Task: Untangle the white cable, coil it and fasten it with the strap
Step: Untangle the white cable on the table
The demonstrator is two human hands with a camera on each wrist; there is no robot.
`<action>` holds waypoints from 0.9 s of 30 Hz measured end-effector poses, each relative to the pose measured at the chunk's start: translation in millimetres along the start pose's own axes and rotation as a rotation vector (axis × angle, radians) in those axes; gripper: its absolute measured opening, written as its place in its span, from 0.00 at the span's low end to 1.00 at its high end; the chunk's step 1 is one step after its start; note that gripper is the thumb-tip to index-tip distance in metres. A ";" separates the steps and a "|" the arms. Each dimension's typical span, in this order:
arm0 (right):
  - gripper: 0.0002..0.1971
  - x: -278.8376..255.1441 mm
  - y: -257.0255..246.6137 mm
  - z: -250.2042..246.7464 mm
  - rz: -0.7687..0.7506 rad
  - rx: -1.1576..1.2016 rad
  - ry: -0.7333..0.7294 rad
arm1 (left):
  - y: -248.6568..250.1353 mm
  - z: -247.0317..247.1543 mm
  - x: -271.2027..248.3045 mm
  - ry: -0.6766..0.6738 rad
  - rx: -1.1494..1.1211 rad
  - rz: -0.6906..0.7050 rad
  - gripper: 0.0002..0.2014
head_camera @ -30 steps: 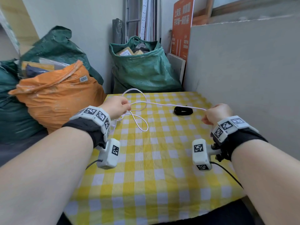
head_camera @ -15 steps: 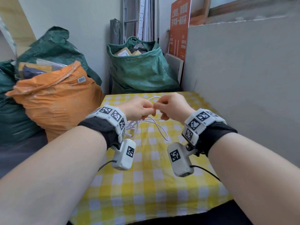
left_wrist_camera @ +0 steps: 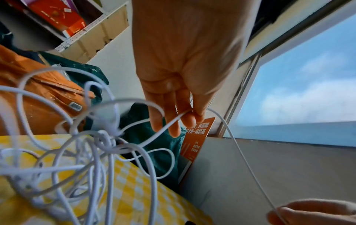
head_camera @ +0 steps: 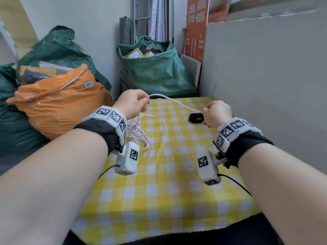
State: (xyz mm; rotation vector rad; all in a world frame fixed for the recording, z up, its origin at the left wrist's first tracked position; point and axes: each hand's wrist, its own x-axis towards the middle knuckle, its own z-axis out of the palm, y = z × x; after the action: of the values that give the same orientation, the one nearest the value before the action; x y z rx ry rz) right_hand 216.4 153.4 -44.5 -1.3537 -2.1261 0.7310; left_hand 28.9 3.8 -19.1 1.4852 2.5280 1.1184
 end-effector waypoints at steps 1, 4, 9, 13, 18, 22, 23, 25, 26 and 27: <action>0.13 -1.9 -3.0 1.3 -0.027 0.025 -0.023 | 4.3 -0.9 2.0 -0.004 -0.055 0.001 0.08; 0.12 -12.2 -16.7 4.1 -0.137 0.142 -0.032 | 16.6 -2.6 4.9 -0.071 -0.087 0.036 0.07; 0.17 -31.4 -45.0 4.7 -0.335 0.343 -0.203 | 33.8 1.6 -2.0 -0.228 -0.181 0.066 0.07; 0.10 -35.2 -52.1 3.3 -0.398 0.325 -0.189 | 34.6 5.3 -7.1 -0.301 -0.193 0.025 0.08; 0.16 -18.6 -34.8 -0.6 -0.250 0.213 0.074 | 5.7 -2.9 -8.5 -0.288 0.150 0.013 0.08; 0.16 -3.8 -12.8 -5.8 -0.041 0.105 0.096 | -19.3 -15.6 -11.1 -0.243 0.311 -0.051 0.08; 0.15 -1.7 -9.5 -5.2 0.009 0.091 0.035 | -21.1 -16.9 -11.9 -0.239 0.301 -0.058 0.08; 0.11 -3.9 -9.2 -2.5 0.070 0.094 -0.091 | -20.0 -15.9 -11.7 -0.221 0.254 -0.048 0.08; 0.09 -7.7 -11.9 -0.6 0.086 0.113 -0.143 | -17.7 -14.7 -11.2 -0.215 0.230 -0.035 0.09; 0.09 -12.5 -15.8 1.3 0.081 0.131 -0.177 | -14.1 -12.5 -10.7 -0.218 0.209 -0.017 0.10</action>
State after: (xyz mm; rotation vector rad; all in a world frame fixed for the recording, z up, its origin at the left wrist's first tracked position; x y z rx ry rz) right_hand 210.0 136.0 -36.4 -1.3552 -2.1243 1.0389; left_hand 19.8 -15.7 -21.5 1.5295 2.5606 0.6639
